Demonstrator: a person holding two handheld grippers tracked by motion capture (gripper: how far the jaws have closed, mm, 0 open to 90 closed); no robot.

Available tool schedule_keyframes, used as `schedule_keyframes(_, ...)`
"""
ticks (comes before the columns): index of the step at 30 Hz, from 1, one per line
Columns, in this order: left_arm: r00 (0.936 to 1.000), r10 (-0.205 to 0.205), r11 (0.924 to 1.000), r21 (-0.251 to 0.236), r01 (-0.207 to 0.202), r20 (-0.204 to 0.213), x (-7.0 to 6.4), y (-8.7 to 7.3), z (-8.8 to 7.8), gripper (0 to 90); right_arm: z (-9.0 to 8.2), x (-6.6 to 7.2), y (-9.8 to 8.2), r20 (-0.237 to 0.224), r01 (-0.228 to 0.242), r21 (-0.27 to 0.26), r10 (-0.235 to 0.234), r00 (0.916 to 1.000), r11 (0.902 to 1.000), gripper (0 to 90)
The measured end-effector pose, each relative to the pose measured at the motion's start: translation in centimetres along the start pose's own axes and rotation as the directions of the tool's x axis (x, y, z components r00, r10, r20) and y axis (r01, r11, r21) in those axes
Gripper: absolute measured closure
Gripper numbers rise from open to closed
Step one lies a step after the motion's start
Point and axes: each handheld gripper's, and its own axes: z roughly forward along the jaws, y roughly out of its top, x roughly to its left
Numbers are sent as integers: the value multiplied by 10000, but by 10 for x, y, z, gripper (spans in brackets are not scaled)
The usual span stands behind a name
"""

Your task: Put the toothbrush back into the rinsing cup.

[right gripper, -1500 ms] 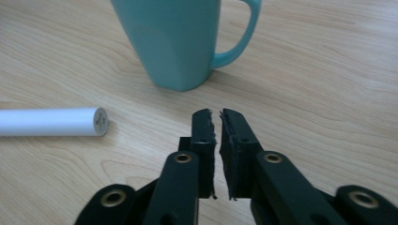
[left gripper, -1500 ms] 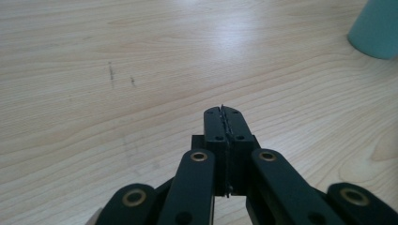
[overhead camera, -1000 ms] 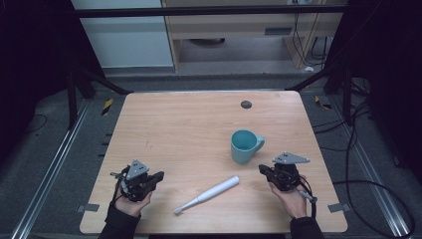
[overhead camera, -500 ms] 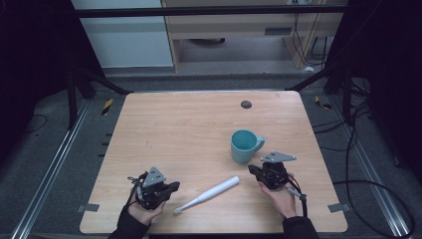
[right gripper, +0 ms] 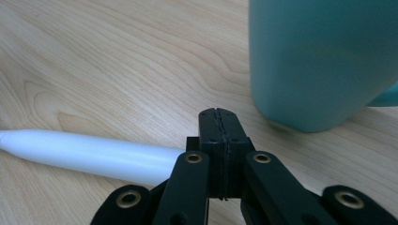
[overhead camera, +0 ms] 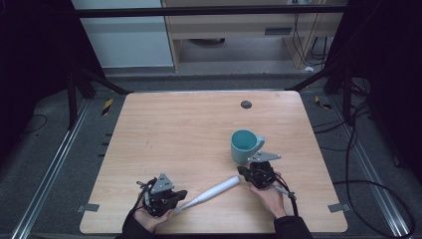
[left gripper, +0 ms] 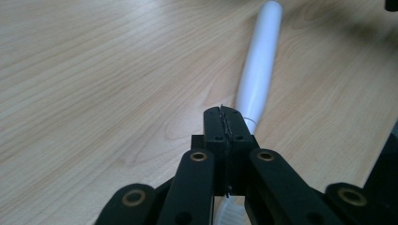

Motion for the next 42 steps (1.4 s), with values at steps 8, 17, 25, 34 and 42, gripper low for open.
schedule_keyframes(8, 9991, 320, 9988, 356, -330, 288, -10, -2, 8, 900, 8, 3, -1, -115, 16, 197, -13, 9999, 9998, 900)
schedule_keyframes(17, 9985, 379, 9977, 551, -400, 383, -12, -3, 11, 900, 11, 4, -2, -103, 60, 251, -58, 9999, 9997, 900)
schedule_keyframes(25, 9985, 475, 9956, 798, -496, 287, -13, -5, 15, 900, 12, 5, -2, -109, 301, 289, -298, 9995, 9991, 900)
schedule_keyframes(34, 9992, 371, 9944, 983, -383, 140, -9, -6, 17, 900, 11, 9, -3, -159, 428, 534, -420, 9990, 9977, 900)
schedule_keyframes(42, 9997, 235, 9955, 917, -224, -116, -2, -4, 18, 900, 8, 11, -4, -128, 594, 638, -587, 9982, 9962, 900)
